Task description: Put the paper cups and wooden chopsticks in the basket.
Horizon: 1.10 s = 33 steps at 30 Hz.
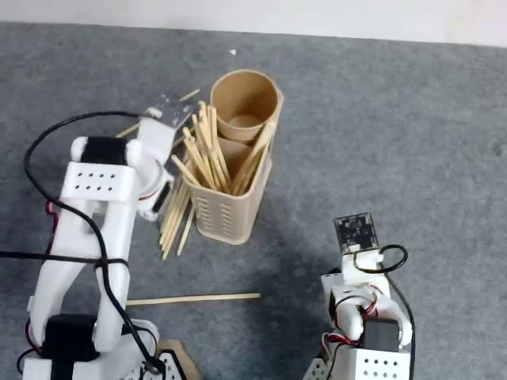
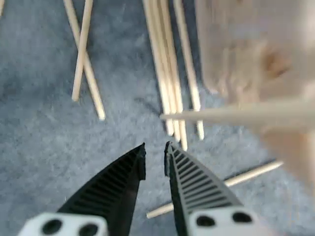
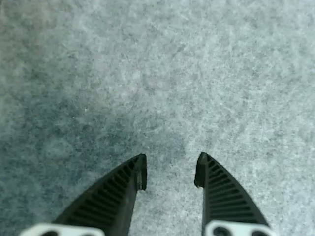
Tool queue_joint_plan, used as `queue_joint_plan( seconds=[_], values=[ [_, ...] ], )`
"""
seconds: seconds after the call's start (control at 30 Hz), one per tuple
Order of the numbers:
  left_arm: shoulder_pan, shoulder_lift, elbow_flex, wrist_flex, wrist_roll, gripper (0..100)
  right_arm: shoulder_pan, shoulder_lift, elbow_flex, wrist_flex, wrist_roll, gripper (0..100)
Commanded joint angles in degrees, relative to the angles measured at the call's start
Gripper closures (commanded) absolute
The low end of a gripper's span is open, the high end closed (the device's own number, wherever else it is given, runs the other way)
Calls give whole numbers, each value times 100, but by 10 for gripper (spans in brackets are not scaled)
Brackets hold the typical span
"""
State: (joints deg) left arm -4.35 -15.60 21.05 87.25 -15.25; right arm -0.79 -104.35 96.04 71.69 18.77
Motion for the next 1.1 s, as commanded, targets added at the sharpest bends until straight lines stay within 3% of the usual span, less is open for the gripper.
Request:
queue_joint_plan(
  seconds=[0.0,0.17,0.37,0.57,0.73,0.93,1.07],
  values=[
    [-92,-4,242,-97,-53,895,66,-66,673,31,53,829],
    [303,22,602,-545,9,895,66,-66,673,31,53,829],
    [708,57,954,-1240,791,895,66,-66,673,31,53,829],
    [13,57,1367,-2655,1125,895,66,-66,673,31,53,829],
    [-593,57,1349,-2963,1125,896,66,-66,673,31,53,829],
    [-637,57,1156,-2989,1125,895,66,-66,673,31,53,829],
    [-637,75,734,-3534,1125,866,66,-66,673,31,53,829]
  ],
)
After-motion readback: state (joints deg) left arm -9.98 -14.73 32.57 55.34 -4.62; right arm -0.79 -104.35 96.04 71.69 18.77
